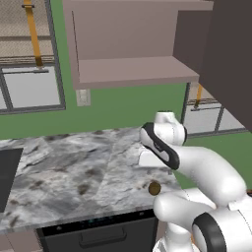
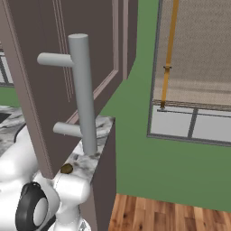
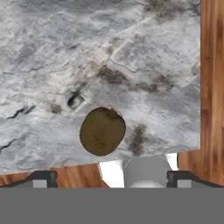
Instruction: Pick the kiwi from the counter and place it in the cabinet. Then close the cabinet.
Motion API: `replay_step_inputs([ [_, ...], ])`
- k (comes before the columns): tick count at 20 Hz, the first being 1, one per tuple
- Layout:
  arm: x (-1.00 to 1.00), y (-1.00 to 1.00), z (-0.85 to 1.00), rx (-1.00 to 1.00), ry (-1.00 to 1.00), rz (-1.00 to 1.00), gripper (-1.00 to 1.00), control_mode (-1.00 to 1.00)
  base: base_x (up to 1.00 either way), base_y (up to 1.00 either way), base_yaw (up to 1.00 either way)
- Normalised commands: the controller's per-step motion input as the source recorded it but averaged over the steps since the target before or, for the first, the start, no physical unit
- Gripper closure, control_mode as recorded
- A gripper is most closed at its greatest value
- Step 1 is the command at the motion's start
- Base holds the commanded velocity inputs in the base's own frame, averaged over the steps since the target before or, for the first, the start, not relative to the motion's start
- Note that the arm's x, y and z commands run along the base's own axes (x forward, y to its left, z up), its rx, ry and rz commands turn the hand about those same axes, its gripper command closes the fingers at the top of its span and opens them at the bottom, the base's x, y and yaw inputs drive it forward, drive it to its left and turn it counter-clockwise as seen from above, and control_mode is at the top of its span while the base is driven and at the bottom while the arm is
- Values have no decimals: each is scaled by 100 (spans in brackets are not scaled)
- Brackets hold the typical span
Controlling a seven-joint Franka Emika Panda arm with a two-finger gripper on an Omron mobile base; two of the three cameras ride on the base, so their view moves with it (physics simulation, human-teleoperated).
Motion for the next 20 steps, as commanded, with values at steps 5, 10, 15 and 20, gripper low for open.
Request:
replay_step_inputs([
  [5,0,16,-29,-2,0,-4,-100,-100,0,0,0],
  [10,1,5,-32,-3,0,-2,-100,-100,0,0,0],
  [15,0,0,-32,-2,0,-3,-100,-100,0,0,0],
  [20,0,0,-25,-1,0,-3,-100,-100,0,0,0],
])
